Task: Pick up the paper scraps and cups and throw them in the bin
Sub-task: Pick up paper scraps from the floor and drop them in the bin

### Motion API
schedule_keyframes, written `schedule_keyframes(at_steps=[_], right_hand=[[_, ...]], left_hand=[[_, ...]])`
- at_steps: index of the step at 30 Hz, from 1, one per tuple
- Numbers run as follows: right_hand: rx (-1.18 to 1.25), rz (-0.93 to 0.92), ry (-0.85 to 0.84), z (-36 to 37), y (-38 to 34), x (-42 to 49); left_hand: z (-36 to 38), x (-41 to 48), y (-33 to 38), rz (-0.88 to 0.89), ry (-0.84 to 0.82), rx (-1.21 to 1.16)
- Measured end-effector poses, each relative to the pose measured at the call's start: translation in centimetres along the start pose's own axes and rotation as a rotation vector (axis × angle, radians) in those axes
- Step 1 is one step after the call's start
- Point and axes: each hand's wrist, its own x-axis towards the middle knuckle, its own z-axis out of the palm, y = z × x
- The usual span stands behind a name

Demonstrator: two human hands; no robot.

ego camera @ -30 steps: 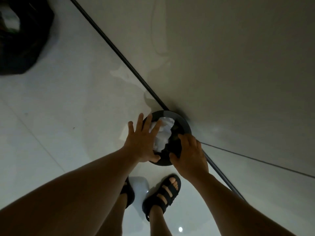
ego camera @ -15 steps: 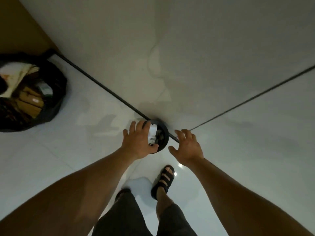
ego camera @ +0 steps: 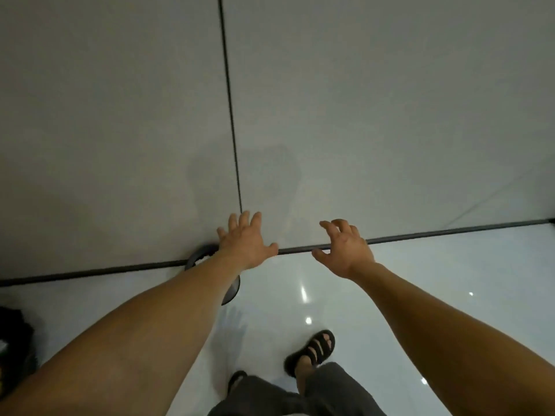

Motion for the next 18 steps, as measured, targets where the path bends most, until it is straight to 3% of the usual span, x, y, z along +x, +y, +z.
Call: schedule_keyframes(at_steps=[8,18], right_hand=[[0.111,0.308,0.216,-5.8,16.9,-10.1],[0.191,0.696,0.265,-8.5,41.5,-28.9]], left_hand=[[-0.9,-1.5,22.5,0.358,0.061,0.204],[8.1,-8.2,52.2,0.723,0.008,0.305]])
